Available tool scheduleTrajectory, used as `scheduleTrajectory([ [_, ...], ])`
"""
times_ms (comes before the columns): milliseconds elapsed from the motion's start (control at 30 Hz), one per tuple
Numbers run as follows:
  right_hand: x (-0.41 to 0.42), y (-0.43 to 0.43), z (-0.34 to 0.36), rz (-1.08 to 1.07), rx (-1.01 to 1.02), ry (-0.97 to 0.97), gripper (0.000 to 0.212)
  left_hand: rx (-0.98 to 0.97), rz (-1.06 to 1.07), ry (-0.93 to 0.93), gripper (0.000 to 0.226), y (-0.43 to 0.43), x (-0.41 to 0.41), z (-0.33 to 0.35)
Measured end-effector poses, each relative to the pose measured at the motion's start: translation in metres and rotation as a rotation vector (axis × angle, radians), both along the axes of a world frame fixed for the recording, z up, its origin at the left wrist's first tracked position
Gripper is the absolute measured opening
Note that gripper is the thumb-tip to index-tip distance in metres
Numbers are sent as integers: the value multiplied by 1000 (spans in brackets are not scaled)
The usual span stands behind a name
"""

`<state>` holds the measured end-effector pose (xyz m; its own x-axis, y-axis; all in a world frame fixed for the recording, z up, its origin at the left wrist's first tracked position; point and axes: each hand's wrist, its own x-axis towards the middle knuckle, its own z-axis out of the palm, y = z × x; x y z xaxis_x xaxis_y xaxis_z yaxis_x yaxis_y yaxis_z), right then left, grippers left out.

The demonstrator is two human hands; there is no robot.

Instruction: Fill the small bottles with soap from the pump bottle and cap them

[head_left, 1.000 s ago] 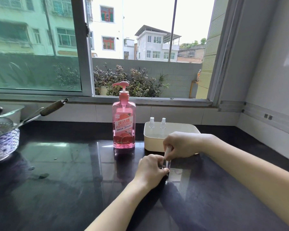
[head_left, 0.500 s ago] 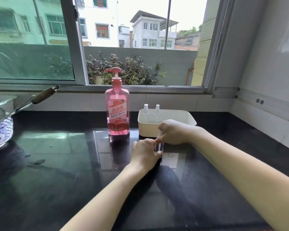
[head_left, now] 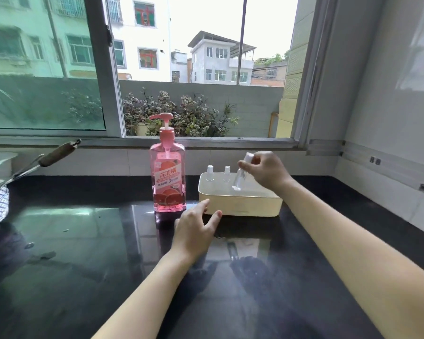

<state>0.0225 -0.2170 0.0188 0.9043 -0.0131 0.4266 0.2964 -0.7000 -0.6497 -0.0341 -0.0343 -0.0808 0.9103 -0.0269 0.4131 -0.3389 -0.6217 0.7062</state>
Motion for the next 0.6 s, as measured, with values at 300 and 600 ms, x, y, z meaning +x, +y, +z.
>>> scheduleTrajectory([
  [300,82,-9,-31,-238,-188,221,30,78,78,-50,48,-5,11,-12],
  [600,92,-4,-45,-232,-219,367,27,85,76,-72,48,-8,14,-13],
])
